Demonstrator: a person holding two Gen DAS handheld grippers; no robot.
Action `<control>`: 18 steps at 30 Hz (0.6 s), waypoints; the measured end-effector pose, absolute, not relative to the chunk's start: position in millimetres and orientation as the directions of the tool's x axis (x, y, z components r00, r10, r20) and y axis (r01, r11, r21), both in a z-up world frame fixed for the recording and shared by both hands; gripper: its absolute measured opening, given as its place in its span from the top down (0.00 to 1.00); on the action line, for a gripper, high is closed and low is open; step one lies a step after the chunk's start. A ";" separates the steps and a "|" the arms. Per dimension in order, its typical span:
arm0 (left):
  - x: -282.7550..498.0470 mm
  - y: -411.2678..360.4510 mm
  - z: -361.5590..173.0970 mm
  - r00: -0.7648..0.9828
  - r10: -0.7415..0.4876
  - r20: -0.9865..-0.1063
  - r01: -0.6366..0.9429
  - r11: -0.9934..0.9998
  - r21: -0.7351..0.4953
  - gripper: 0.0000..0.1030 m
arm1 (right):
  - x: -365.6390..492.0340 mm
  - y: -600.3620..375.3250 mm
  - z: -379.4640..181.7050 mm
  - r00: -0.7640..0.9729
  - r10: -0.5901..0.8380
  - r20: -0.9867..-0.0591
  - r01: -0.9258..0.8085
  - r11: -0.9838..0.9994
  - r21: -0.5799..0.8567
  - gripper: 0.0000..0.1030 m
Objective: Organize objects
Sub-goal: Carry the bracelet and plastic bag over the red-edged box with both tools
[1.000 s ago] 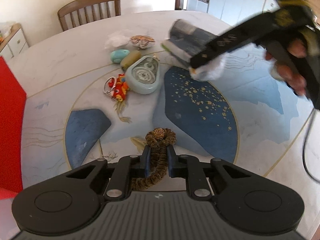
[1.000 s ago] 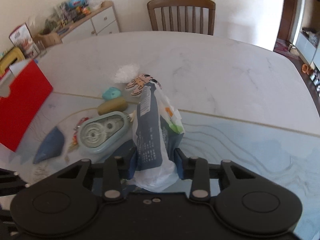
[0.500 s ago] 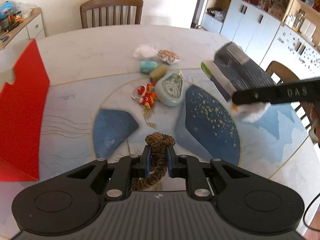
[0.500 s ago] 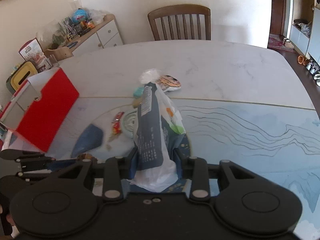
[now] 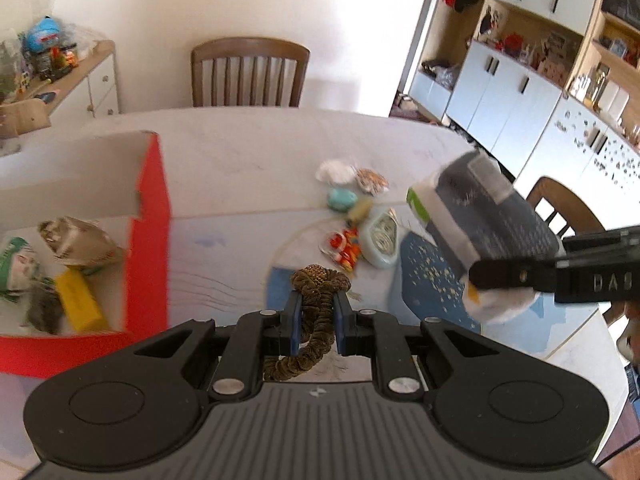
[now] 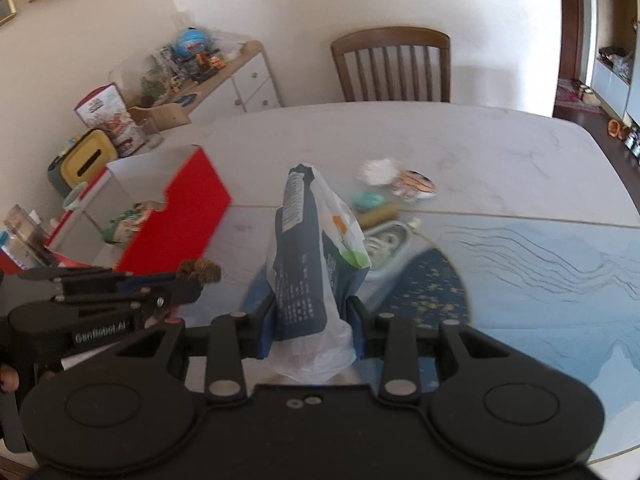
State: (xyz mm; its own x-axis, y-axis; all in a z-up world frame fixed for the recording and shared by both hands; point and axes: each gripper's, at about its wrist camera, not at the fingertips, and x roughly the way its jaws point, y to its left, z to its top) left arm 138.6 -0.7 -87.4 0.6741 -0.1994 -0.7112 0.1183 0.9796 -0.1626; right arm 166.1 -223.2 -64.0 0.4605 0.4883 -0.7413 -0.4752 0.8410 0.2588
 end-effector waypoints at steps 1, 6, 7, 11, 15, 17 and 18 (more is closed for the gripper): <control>137.5 4.7 -83.1 0.679 -0.199 -0.706 0.119 0.980 -0.161 0.85 | 163.7 -216.8 -60.8 0.460 0.494 -0.738 -0.481 0.837 0.260 0.66; 132.0 37.3 -63.4 0.707 -0.194 -0.680 0.107 0.980 -0.169 0.85 | 155.9 -185.2 -46.1 0.466 0.511 -0.722 -0.502 0.825 0.260 0.66; 131.6 43.9 -60.1 0.712 -0.192 -0.676 0.099 0.980 -0.174 0.85 | 154.6 -179.1 -43.8 0.466 0.514 -0.720 -0.505 0.823 0.261 0.66; 129.3 71.4 -51.1 0.729 -0.176 -0.661 0.074 0.981 -0.179 0.85 | 148.9 -151.7 -36.3 0.462 0.525 -0.715 -0.525 0.811 0.257 0.66; 125.6 99.5 -43.8 0.745 -0.151 -0.650 0.048 0.984 -0.174 0.85 | 145.3 -121.5 -31.5 0.451 0.542 -0.709 -0.547 0.795 0.260 0.66; 124.2 114.1 -40.1 0.752 -0.134 -0.645 0.033 0.985 -0.167 0.85 | 143.1 -104.9 -29.2 0.443 0.549 -0.709 -0.559 0.787 0.260 0.66; 124.2 121.5 -38.5 0.757 -0.123 -0.642 0.022 0.986 -0.163 0.85 | 142.6 -96.9 -28.1 0.437 0.554 -0.709 -0.561 0.784 0.266 0.66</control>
